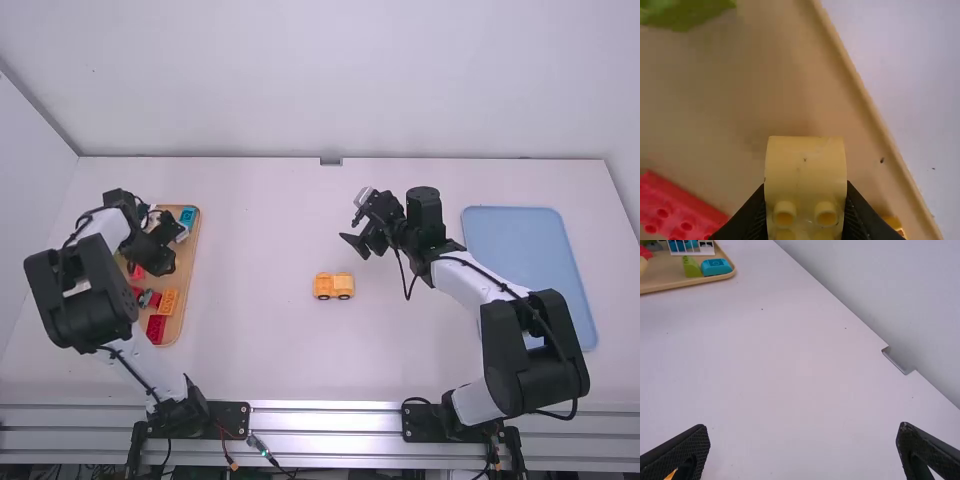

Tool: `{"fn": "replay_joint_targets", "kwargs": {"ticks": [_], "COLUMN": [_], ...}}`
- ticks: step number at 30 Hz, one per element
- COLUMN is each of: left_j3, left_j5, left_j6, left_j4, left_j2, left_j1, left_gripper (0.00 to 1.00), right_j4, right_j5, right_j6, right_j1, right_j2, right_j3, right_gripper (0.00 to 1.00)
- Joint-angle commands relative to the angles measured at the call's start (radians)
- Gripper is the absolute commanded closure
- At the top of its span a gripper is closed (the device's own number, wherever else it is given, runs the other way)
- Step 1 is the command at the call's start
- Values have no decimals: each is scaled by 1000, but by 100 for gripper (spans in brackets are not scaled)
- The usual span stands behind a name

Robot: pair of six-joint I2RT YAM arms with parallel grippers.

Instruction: Assemble lego blocks to make yellow taxi

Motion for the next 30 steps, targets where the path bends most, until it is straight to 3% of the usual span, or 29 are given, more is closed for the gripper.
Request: {"fn": "replay_joint_targets", "kwargs": {"ticks": [1, 8, 15, 23, 30], "left_j3": [50, 93, 29, -53, -114], "left_j5": [4, 5, 11, 81, 103], "left_j6": [-113, -105, 12, 194, 177], "left_j4": [-35, -76, -75, -109, -83], "left_j2": [-28, -31, -111, -175, -174], "left_j1": [-38, -147, -327, -509, -635], "left_gripper": [87, 90, 97, 96, 92], "right_j4": [1, -2, -6, -28, -26], "right_j5": [-6, -6, -7, -9, -6], "right_j6": [6, 6, 7, 7, -5], "right_j1": [2, 2, 2, 2, 1], "right_j2": [-14, -14, -14, -14, -14], "right_j3": [31, 31, 29, 29, 30], "right_gripper": [1, 1, 1, 1, 1]}}
